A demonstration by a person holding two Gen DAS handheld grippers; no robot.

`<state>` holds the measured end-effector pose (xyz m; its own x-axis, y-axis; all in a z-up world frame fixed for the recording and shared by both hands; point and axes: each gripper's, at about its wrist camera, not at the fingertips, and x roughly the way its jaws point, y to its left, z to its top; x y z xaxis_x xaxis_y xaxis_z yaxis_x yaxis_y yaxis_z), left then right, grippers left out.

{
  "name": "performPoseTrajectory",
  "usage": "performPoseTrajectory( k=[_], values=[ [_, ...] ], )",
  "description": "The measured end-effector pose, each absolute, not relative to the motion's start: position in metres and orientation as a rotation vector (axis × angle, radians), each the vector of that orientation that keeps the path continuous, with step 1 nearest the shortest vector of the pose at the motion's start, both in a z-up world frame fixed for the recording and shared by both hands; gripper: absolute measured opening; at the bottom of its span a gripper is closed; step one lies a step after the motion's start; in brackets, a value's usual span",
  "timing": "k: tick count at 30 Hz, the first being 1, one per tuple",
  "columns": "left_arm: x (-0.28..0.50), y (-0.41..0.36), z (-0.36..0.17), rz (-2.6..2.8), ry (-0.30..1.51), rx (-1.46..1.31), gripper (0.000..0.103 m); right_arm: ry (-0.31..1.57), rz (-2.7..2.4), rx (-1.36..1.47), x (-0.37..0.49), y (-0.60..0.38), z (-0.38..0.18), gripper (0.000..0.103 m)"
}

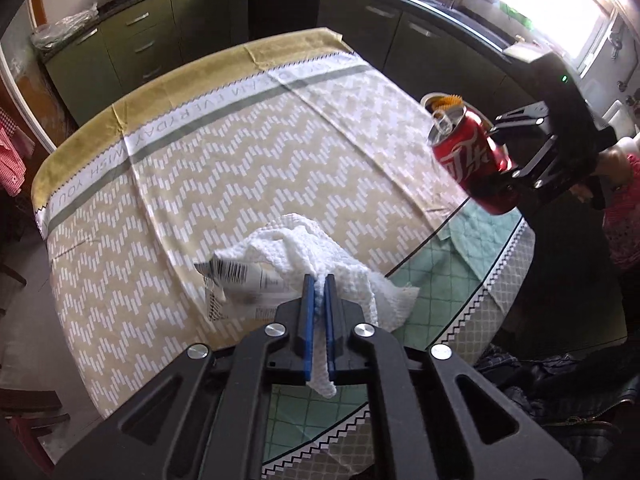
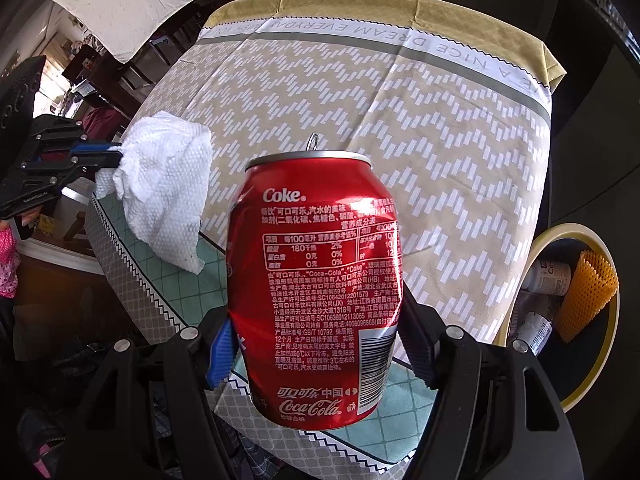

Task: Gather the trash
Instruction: 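Drop the Coke can and tissue into the bin with both grippers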

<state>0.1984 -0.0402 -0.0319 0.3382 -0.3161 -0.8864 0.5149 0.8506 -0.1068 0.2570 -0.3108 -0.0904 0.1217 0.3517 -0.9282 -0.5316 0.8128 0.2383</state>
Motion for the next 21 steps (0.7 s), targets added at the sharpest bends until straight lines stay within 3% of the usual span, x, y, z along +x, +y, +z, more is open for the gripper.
performPoseTrajectory(
  k=[11, 21],
  values=[
    [0.200, -0.043, 0.078, -0.524, 0.866, 0.207, 0.004, 1.247, 0.641, -0.128, 0.251, -0.321, -0.069, 0.068],
    [0.209, -0.082, 0.104, -0.586, 0.821, 0.256, 0.004, 1.169, 0.535, -0.033, 0.254, -0.380, -0.034, 0.068]
  ],
)
